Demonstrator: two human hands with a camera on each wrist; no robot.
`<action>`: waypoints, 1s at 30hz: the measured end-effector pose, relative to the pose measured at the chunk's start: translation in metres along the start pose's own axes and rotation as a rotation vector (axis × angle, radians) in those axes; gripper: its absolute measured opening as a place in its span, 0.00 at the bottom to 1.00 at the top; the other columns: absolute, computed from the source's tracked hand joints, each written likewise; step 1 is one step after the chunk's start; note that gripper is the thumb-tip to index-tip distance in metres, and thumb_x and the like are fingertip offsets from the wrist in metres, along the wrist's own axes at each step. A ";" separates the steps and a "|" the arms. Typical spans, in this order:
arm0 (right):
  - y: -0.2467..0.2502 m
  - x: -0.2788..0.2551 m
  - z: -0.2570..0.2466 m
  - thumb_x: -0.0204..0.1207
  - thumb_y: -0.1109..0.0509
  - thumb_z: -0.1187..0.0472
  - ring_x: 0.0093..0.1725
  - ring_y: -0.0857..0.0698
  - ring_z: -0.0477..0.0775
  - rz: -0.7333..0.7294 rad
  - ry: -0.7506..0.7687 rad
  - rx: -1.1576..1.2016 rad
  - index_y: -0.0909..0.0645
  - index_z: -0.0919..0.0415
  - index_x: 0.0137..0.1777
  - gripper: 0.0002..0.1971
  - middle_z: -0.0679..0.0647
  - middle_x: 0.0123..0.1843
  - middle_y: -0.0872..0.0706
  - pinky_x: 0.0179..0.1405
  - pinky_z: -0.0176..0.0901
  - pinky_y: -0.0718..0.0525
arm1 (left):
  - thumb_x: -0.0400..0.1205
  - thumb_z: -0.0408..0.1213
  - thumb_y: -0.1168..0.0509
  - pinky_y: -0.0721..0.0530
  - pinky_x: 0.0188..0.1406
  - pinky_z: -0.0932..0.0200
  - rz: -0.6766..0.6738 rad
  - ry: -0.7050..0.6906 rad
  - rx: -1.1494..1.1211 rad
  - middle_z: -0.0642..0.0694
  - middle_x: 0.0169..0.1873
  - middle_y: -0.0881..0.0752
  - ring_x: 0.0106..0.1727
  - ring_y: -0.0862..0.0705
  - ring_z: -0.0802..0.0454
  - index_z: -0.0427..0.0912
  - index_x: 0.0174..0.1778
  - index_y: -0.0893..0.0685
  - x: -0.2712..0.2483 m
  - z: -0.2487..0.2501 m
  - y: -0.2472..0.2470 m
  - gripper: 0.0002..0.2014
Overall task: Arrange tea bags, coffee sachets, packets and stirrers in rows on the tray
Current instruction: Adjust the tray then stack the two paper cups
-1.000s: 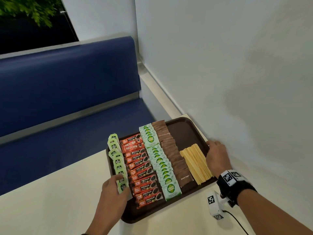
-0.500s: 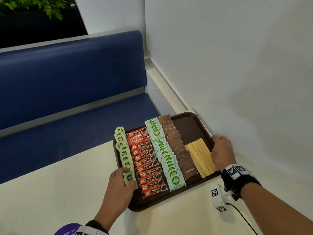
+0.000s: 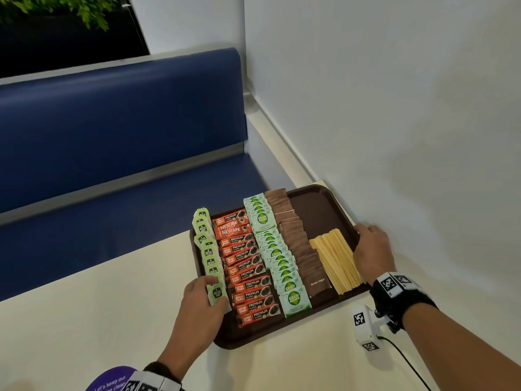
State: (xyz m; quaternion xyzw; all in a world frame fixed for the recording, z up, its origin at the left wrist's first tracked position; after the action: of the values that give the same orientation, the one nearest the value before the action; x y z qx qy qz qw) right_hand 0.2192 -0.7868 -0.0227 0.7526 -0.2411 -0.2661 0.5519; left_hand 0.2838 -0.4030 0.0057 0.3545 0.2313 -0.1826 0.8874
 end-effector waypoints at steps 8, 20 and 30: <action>0.004 -0.003 -0.005 0.85 0.31 0.72 0.74 0.22 0.66 0.015 -0.035 0.034 0.22 0.64 0.81 0.24 0.65 0.73 0.18 0.72 0.61 0.17 | 0.92 0.35 0.33 0.15 0.76 0.46 0.009 -0.023 -0.003 0.44 0.84 0.27 0.80 0.24 0.47 0.46 0.81 0.25 -0.004 0.002 0.004 0.21; -0.013 -0.114 -0.198 0.90 0.31 0.61 0.57 0.14 0.50 -0.175 0.568 0.396 0.13 0.56 0.66 0.10 0.50 0.59 0.11 0.60 0.45 0.17 | 0.88 0.29 0.33 0.22 0.76 0.60 0.426 -0.172 -0.182 0.54 0.67 0.15 0.70 0.17 0.57 0.50 0.66 0.11 -0.069 -0.073 0.107 0.15; -0.080 -0.270 -0.329 0.87 0.29 0.63 0.46 0.15 0.50 -0.508 0.986 0.371 0.11 0.56 0.61 0.07 0.49 0.50 0.11 0.54 0.49 0.14 | 0.88 0.28 0.35 0.21 0.63 0.75 0.605 -0.138 -0.256 0.56 0.57 0.08 0.61 0.13 0.62 0.46 0.62 0.08 -0.151 -0.163 0.145 0.14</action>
State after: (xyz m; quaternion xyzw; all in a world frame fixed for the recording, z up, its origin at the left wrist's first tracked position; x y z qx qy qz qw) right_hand 0.2437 -0.3566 0.0192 0.9059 0.1896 0.0384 0.3768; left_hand 0.1843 -0.1637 0.0617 0.2794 0.0758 0.0961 0.9523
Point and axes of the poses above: each hand's wrist, its own x-axis towards the middle knuckle, its own y-axis out of the back of the hand, z = x × y, the point moved 2 cm from there along x, towards the middle knuckle
